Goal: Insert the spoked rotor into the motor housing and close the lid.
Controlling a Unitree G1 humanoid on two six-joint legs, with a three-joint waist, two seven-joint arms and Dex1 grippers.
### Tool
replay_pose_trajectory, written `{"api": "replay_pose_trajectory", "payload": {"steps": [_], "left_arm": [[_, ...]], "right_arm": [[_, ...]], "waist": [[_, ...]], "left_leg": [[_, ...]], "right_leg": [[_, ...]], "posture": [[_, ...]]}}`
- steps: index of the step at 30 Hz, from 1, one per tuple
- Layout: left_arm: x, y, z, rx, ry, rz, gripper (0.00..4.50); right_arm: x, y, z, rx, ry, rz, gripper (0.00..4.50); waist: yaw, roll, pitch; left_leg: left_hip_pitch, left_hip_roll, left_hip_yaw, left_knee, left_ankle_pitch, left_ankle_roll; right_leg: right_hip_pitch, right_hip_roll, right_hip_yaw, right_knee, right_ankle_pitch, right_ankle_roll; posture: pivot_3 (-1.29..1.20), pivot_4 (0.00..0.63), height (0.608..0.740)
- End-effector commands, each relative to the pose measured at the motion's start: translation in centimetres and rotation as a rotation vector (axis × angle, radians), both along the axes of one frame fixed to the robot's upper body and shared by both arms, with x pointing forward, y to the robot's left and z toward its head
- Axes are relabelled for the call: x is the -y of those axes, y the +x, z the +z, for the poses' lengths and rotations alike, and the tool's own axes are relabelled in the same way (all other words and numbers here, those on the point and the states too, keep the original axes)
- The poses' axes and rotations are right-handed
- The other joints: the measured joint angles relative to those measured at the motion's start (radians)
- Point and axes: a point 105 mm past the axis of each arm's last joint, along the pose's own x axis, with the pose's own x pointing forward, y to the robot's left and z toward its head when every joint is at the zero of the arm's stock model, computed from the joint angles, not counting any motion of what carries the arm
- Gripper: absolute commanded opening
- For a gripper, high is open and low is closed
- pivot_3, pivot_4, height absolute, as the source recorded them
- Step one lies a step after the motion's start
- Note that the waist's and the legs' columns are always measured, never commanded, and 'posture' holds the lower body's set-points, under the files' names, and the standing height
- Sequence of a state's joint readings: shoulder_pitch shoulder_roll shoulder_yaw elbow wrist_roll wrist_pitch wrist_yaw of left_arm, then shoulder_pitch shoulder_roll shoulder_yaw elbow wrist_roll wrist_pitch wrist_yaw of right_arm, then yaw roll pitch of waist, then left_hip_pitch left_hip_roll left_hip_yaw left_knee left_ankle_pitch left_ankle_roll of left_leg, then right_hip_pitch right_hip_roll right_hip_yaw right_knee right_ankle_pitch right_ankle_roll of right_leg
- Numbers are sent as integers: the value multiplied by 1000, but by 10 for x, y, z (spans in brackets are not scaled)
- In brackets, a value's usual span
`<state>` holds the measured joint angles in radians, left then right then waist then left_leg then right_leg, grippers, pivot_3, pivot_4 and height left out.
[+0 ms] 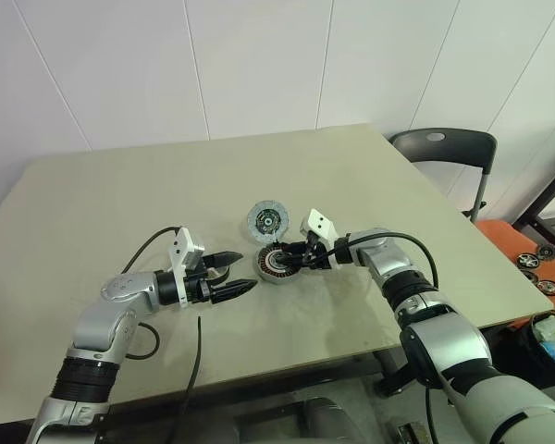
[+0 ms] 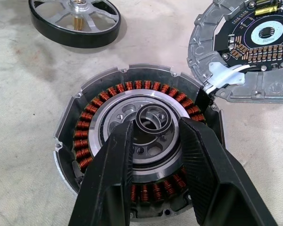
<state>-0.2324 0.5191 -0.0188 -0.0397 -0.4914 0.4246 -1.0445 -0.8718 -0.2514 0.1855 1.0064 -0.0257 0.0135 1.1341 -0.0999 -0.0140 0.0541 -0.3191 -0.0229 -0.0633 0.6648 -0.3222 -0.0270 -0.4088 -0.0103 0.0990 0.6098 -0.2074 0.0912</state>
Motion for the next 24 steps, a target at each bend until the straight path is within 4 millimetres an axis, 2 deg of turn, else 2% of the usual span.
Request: {"api": "replay_pose_trajectory", "payload": {"steps": [1, 16, 24], "left_arm": [[1, 1, 8, 40, -7, -9, 4116], [1, 2, 8, 42, -7, -5, 4116], [2, 3, 8, 45, -9, 0, 4116]], "right_arm": [[-4, 2, 5, 15, -6, 12, 1600], [-15, -2, 2, 5, 8, 25, 1600], [-11, 3, 0, 11, -10, -15, 1600]], "waist": [[0, 0, 0], [0, 0, 0], [-3, 0, 0]], "left_leg": [[0, 0, 0, 0, 0, 0], [0, 0, 0, 0, 0, 0], [0, 0, 0, 0, 0, 0]], "right_leg": [[0, 0, 0, 0, 0, 0], [0, 0, 0, 0, 0, 0], [0, 0, 0, 0, 0, 0]], "posture": [[0, 0, 740], [0, 0, 740], [0, 0, 740]]}}
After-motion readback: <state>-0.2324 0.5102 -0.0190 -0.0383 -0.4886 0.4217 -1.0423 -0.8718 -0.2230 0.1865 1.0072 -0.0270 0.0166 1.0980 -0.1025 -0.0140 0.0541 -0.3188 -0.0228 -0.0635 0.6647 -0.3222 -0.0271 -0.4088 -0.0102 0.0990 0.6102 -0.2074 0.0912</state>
